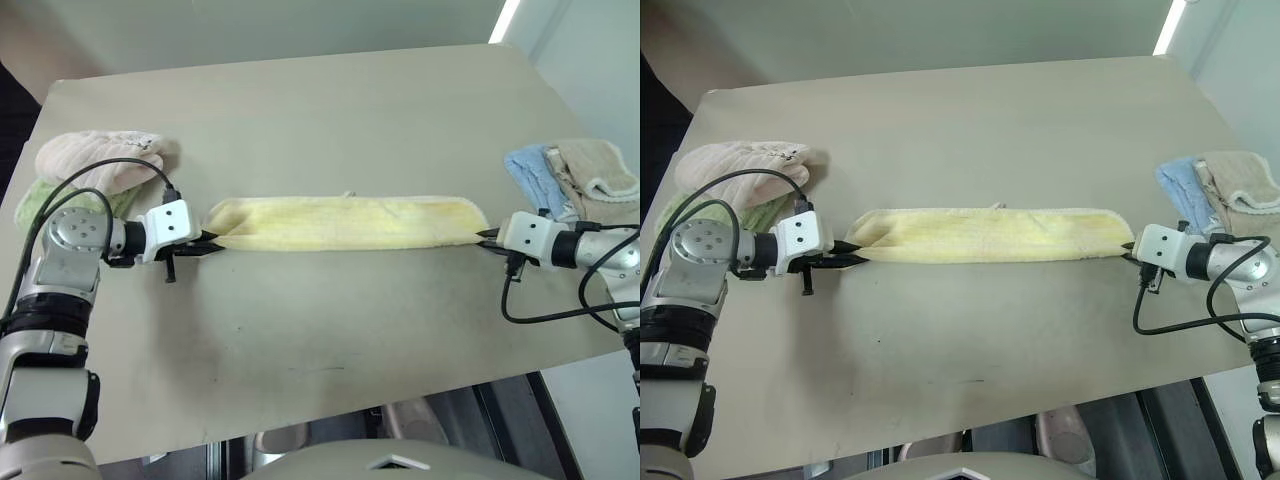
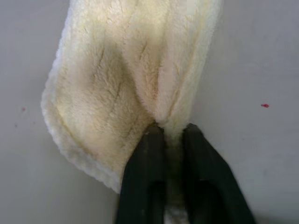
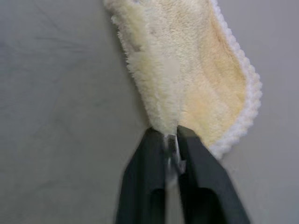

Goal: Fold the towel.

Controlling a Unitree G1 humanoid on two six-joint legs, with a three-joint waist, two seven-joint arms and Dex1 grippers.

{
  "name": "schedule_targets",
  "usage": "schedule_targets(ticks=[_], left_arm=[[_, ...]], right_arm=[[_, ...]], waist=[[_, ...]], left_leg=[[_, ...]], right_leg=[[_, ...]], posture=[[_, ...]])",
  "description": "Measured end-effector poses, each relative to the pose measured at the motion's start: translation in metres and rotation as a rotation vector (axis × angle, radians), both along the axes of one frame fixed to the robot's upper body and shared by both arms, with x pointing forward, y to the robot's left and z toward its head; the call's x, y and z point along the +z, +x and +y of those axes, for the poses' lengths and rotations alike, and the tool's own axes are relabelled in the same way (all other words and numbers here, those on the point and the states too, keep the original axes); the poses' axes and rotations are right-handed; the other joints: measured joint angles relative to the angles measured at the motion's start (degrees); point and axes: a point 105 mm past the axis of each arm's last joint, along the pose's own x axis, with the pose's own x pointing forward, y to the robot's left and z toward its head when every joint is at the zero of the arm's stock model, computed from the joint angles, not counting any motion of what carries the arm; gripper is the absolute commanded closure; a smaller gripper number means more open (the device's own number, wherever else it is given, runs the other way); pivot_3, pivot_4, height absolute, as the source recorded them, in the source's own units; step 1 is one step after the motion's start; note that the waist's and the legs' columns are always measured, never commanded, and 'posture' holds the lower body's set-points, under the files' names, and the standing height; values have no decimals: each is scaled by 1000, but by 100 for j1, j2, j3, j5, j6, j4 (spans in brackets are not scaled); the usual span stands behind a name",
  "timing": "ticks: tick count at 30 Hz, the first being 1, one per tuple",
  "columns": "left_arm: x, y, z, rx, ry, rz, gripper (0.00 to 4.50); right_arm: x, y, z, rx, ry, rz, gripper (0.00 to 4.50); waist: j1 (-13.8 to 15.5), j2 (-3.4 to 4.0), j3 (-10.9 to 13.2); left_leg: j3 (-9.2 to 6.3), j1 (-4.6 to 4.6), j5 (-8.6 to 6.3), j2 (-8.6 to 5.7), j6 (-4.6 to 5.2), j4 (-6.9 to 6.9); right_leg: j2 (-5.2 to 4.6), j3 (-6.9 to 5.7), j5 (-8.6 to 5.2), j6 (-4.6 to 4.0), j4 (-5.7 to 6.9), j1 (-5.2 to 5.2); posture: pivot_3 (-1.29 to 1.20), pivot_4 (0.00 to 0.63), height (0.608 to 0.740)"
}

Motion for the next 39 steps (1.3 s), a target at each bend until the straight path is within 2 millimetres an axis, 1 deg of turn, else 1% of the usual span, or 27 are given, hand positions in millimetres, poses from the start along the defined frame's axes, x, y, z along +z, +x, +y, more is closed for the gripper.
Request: schedule_targets(ticks=[1,4,5,7,8,9,17,18,19,21,23,24,26,29,31,33,36,39], left_arm=[[1,0,1,7,-5,0,2773],[3,0,3,20,-8,-2,1689],[4,0,3,20,-8,-4,1407],[6,1,3,22,-9,-9,653],[6,1,4,24,-10,-11,360],[7,1,4,25,-11,-13,13],[6,-3,4,23,-23,10,0],[8,-4,3,41,-61,22,0],[12,-6,4,99,-175,80,0],[23,-10,4,188,-384,158,0],[36,-10,2,228,-520,181,0],[42,-8,-2,241,-572,176,0],[47,-6,-7,256,-621,173,0],[49,-6,-9,275,-638,181,0],[50,-4,-9,300,-654,165,0],[52,-2,-14,306,-684,159,0],[55,0,-25,284,-722,152,0],[61,0,-33,264,-748,141,0]], right_arm=[[-1,-1,-1,-3,1,7,2878],[-2,-2,-2,-8,1,17,1813],[-2,-2,-2,-9,1,17,1515],[-2,-2,-2,-8,2,16,755],[0,-1,-2,-9,3,11,481],[1,-1,-3,-11,4,7,84],[5,-3,-2,-3,26,11,33],[7,-4,-1,-28,87,31,33],[16,-5,-3,-117,275,87,33],[32,-9,-9,-255,587,213,33],[41,-12,-13,-334,762,301,33],[43,-13,-12,-362,820,330,33],[43,-14,-6,-380,864,371,33],[43,-16,-1,-390,880,399,33],[45,-16,-3,-429,901,403,33],[45,-18,-4,-465,934,429,33],[38,-20,-7,-544,973,497,33],[26,-21,-18,-664,1036,557,33]], waist=[[0,0,0],[-2,0,0],[-3,0,0],[-3,0,0],[-2,0,0],[-2,0,0],[-3,0,0],[-4,0,0],[-14,0,0],[-8,-3,1],[4,-7,-1],[8,-6,-1],[10,-6,-1],[11,-6,0],[12,-6,0],[18,-6,-1],[32,-6,-1],[39,-6,0]], left_leg=[[0,0,-4,0,2,1],[2,0,-9,0,5,1],[1,0,-10,1,6,0],[1,0,-11,1,8,-2],[1,0,-13,1,8,-2],[1,0,-15,1,9,-2],[2,0,-19,1,9,-1],[4,-1,-19,1,9,0],[10,-19,-18,1,8,-1],[17,-37,-8,0,-10,1],[16,-35,6,-2,-34,7],[16,-31,8,-2,-38,11],[14,-26,7,-3,-31,13],[11,-18,8,-3,-25,15],[11,-14,8,-3,-24,15],[11,-14,7,-4,-23,17],[12,-15,7,-5,-22,17],[12,-14,7,-4,-22,16]], right_leg=[[0,0,0,2,-1,0],[-1,0,-2,7,-1,-2],[-1,0,-2,8,-1,-2],[-1,0,-3,9,-1,-2],[-1,0,-3,9,-2,-1],[-1,0,-4,9,-2,-1],[-1,0,-4,9,-3,-1],[-1,0,-5,9,-3,-2],[1,-1,-6,7,-3,-16],[5,-4,-36,-17,-5,-25],[7,-4,-50,-32,-10,-18],[6,-1,-49,-31,-10,-13],[6,1,-48,-29,-5,-11],[6,3,-46,-31,4,-10],[6,3,-46,-31,5,-7],[6,3,-46,-30,3,-4],[7,4,-46,-26,1,-4],[8,4,-37,-10,2,-6]], posture=[[0,150,740],[0,150,740],[0,150,740],[0,150,740],[0,150,740],[0,150,740],[0,150,740],[0,150,740],[0,150,740],[0,150,740],[0,150,740],[0,150,740],[0,150,740],[0,150,740],[0,150,740],[0,150,740],[0,150,740],[0,150,740]])
